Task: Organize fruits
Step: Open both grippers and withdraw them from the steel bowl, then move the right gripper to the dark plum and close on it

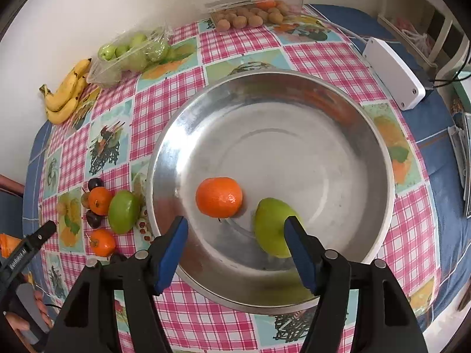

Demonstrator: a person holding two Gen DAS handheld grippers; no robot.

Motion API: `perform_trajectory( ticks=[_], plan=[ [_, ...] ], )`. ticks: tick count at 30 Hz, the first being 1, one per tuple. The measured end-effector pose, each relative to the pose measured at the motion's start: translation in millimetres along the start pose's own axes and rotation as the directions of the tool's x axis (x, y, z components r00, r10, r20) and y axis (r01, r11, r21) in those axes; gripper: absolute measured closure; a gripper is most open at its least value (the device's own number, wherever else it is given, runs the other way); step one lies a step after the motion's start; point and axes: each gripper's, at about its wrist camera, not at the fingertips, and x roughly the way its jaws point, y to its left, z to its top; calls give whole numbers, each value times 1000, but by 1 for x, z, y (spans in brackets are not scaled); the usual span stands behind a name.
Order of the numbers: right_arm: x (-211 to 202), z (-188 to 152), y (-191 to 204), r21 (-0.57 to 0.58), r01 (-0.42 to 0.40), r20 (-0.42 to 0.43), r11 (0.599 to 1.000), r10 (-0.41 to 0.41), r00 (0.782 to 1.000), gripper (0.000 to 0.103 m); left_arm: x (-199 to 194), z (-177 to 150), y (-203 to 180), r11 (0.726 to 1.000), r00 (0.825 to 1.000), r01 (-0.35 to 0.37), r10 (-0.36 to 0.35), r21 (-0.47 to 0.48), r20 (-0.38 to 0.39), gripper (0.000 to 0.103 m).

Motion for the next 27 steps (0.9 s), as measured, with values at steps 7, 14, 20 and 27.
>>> perform_trajectory(
  ticks=[7,14,20,27],
  plan=[
    [0,-1,11,-19,-16,26,1000,17,1000,13,9,0,1,1000,999,29,-29,-3,-35,0],
    [-1,-2,28,-61,-46,48,997,49,998,13,12,3,5,998,997,57,-58,-24,-44,0],
    [-6,-10,66,-162,-93,51,982,102,993,13,10,6,15,997,997,68,-69,-23,-46,0],
    [-5,-25,105,-252,-146,10,957,153,988,13,4,12,41,996,999,50,-51,-71,-14,0]
  ],
)
